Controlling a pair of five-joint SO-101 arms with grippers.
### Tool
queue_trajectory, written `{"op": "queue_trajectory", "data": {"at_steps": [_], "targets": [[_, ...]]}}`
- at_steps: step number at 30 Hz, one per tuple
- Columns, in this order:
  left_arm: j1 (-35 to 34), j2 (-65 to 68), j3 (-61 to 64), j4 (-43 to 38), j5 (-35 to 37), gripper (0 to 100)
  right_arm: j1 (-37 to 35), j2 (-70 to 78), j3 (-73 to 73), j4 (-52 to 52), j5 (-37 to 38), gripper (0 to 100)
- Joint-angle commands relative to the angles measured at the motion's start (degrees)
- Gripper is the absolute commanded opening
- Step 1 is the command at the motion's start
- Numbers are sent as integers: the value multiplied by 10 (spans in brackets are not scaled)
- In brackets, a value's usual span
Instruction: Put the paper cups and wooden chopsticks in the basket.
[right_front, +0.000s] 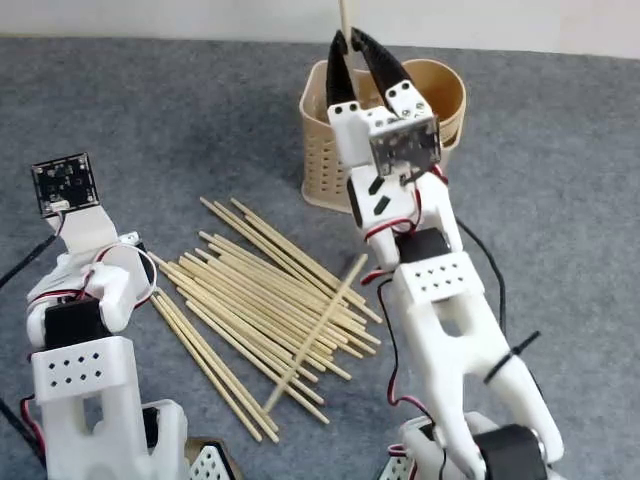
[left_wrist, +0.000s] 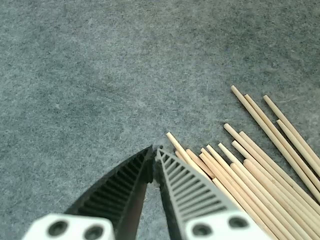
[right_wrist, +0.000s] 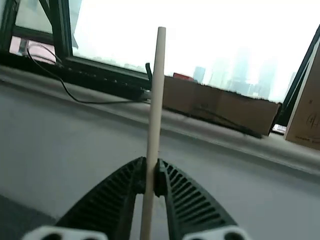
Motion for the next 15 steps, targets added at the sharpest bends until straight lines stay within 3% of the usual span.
{"op": "queue_trajectory", "data": {"at_steps": [1, 7, 10, 15], "targets": [[-4, -12, -3, -11, 3, 31, 10, 7, -34, -8, 4, 5], [-4, -12, -3, -11, 3, 31, 14, 15, -29, -4, -21, 10], [-4, -12, -3, -11, 3, 31, 14, -2, -29, 6, -46, 86], [-4, -12, -3, -11, 3, 31, 14, -71, -41, 179, -105, 131]]}}
